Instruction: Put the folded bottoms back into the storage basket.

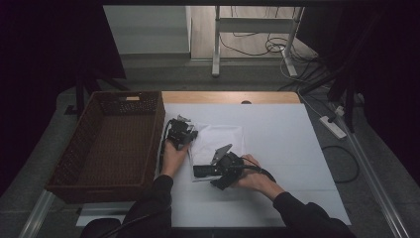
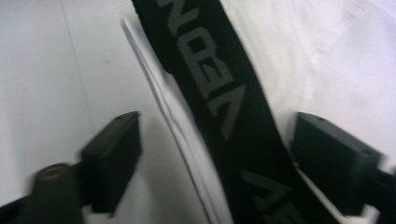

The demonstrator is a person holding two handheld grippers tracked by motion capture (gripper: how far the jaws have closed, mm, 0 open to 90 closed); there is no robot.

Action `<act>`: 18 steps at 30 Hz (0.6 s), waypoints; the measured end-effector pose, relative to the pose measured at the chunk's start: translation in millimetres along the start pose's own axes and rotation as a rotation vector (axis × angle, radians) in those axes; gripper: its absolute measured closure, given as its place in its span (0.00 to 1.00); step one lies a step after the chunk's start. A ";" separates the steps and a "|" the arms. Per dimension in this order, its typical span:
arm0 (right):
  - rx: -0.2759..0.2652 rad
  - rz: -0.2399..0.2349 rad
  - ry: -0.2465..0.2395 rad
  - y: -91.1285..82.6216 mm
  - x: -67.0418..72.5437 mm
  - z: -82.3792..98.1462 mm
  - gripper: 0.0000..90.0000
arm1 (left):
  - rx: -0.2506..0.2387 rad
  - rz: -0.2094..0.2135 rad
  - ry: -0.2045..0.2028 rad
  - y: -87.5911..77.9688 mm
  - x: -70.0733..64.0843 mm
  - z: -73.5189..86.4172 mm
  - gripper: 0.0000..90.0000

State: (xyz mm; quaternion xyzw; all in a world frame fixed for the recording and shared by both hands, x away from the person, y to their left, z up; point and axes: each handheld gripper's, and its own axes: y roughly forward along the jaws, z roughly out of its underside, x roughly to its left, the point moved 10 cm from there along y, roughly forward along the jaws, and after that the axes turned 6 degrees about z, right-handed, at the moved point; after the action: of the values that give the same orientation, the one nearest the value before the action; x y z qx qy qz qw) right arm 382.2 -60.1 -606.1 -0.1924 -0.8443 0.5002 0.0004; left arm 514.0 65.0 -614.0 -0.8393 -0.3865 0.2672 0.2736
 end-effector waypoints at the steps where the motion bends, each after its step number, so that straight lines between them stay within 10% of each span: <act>1: 0.011 0.003 -0.009 -1.2 -1.9 0.6 0.32 | 0.000 -0.001 0.001 0.0 0.0 0.0 0.87; 11: 0.056 0.009 -0.109 -3.0 -12.8 -3.3 0.78 | 0.002 -0.006 0.005 -0.1 -0.1 0.1 0.87; 18: 0.078 0.026 -0.127 -2.6 -16.0 -4.3 0.85 | 0.001 -0.008 0.006 -0.1 -0.1 0.1 0.88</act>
State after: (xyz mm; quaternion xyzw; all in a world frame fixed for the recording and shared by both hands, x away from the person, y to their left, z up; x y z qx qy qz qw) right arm 397.1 -62.8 -598.6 -0.1713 -0.8199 0.5438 -0.0522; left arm 513.8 65.0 -614.0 -0.8384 -0.3887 0.2638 0.2763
